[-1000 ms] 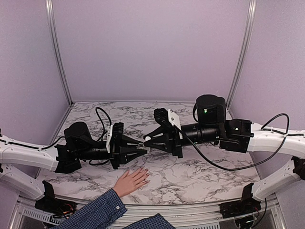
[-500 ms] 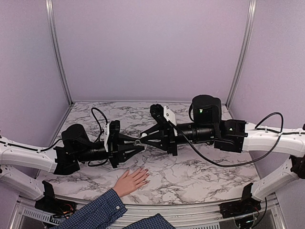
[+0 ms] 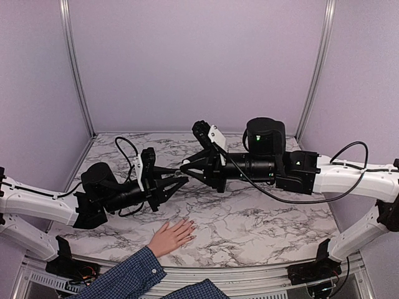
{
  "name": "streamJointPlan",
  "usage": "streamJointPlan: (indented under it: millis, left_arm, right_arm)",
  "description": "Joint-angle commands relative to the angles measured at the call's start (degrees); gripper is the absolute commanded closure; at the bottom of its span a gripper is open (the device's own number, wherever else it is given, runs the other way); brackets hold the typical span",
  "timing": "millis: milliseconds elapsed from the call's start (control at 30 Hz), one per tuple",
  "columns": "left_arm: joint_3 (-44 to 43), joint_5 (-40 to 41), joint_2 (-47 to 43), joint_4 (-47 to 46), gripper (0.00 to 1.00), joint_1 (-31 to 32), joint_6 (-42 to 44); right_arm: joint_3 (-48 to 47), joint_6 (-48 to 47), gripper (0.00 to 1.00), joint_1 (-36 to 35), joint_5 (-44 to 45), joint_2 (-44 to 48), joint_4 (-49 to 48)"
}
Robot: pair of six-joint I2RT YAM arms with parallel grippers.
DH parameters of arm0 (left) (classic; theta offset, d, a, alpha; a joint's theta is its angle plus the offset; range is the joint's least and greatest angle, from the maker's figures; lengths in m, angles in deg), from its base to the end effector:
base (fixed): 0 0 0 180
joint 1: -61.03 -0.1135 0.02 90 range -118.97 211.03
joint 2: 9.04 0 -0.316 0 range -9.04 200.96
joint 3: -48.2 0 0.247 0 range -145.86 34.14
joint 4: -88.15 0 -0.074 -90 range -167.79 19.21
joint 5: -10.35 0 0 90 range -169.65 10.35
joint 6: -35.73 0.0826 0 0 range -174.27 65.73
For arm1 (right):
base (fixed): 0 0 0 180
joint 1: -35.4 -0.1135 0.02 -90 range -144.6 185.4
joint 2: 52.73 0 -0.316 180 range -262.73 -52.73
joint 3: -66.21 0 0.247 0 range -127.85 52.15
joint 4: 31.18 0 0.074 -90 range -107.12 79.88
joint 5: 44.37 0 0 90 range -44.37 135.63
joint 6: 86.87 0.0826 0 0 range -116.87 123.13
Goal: Paint the nails
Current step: Screw the nail polish bottle cap onto the nail polish bottle.
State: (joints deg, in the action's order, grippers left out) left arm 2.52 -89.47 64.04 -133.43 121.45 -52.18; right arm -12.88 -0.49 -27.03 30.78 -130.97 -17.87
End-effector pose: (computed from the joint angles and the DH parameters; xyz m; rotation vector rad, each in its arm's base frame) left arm 0.1348 -0.2661 0.3402 0.8491 1.1045 -0.9704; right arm 0.1445 0.3225 0.3933 -1.1875 1.4664 0.9531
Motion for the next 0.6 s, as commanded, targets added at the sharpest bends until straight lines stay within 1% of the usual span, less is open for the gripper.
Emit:
streamJointPlan:
  millis: [0, 67, 200, 333, 500, 567]
  left_arm:
    - [-2.2, 2.1, 0.1, -8.4, 1.0, 0.3, -1.1]
    - [-1.9, 1.4, 0.2, -8.4, 1.0, 0.3, -0.9]
    - [-0.8, -1.6, -0.8, -8.1, 1.0, 0.2, -0.3]
    - [-0.1, -5.1, -2.0, -6.7, 1.0, 0.2, 0.2]
    - [-0.4, -11.5, -3.4, -3.6, 1.0, 0.2, 1.0]
    - [-1.2, -14.8, -3.5, -1.2, 1.0, 0.2, 1.3]
  right_arm:
    - [-1.2, 1.3, 0.75, -1.0, 0.6, -1.5, 4.4]
    - [-0.9, 1.0, 0.69, -1.0, -0.2, -1.0, 3.9]
    - [-0.2, 0.1, 0.63, -1.0, -2.9, 0.5, 2.6]
    - [1.5, -1.2, 0.54, -1.0, -5.1, 3.1, 1.3]
    - [3.0, -2.9, 0.42, -0.9, -7.0, 6.0, -1.5]
    - [3.2, -4.1, 0.41, -0.8, -8.8, 6.9, -1.6]
